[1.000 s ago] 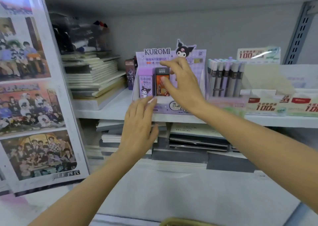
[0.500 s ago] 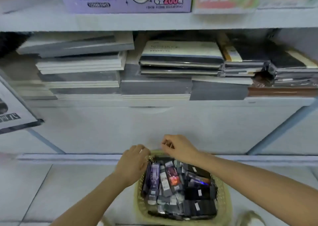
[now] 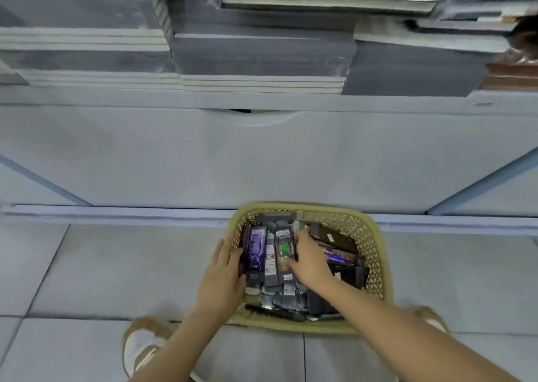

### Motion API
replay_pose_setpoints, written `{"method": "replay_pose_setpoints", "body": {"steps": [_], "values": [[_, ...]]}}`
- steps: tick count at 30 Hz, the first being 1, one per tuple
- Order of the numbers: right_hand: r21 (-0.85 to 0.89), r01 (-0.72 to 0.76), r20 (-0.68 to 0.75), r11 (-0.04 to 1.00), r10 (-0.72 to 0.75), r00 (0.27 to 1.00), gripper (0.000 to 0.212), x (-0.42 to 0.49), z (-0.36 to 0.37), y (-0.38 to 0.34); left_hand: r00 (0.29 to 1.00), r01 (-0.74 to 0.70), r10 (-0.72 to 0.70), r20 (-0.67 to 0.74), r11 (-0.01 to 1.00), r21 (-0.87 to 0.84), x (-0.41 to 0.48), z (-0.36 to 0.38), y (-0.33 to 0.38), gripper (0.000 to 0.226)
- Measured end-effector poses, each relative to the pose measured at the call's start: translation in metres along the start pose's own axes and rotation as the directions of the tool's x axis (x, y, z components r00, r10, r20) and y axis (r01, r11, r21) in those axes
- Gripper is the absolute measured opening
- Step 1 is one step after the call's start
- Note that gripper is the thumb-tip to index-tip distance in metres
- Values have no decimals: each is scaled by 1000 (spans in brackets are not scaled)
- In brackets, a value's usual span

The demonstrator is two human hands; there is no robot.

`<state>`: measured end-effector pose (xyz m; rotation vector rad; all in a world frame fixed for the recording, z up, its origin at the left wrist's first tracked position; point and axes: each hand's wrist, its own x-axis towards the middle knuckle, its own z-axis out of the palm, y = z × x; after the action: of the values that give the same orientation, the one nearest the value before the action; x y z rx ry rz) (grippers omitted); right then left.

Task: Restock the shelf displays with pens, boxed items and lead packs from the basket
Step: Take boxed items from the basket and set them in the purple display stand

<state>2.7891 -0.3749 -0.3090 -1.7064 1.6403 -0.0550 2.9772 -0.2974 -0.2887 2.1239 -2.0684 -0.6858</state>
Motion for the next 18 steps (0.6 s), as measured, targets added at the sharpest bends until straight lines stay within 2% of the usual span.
{"method": "replay_pose_setpoints", "body": {"steps": [2,4,6,8,9,10,12,13,15,16,18], "values": [[89,-7,52,996,2,999,42,-1,0,5,1000,0,-1,-21,1000,-29,0,-1,-1,48],[170,-1,42,985,-6,999,26,0,-6,9,997,7,-12,-70,997,-71,0,-5,2,39],[283,48,-2,958,-49,999,19,1,-16,10,984,5,-30,-177,991,-137,2,-10,6,29],[357,110,-24,928,-109,994,18,0,-27,4,962,30,-108,-252,955,-295,3,-17,13,21],[406,129,-11,905,-136,991,17,-1,-31,-1,958,64,-180,-223,893,-446,4,-21,17,19],[470,141,21,872,-171,985,14,-3,-32,-7,960,109,-246,-135,769,-629,6,-25,22,18],[528,165,109,833,-259,960,13,-7,-31,-22,969,175,-233,83,411,-895,9,-31,31,25],[529,181,152,829,-303,941,14,-9,-28,-29,971,183,-203,125,295,-938,10,-31,33,28],[554,188,205,811,-351,913,16,-9,-20,-41,961,184,-238,140,171,-968,12,-31,31,24],[569,179,205,803,-349,914,18,-7,-16,-45,945,183,-298,132,149,-972,12,-33,28,19],[563,158,131,811,-276,952,22,2,-9,-50,905,168,-418,81,175,-970,14,-33,14,10]]}}
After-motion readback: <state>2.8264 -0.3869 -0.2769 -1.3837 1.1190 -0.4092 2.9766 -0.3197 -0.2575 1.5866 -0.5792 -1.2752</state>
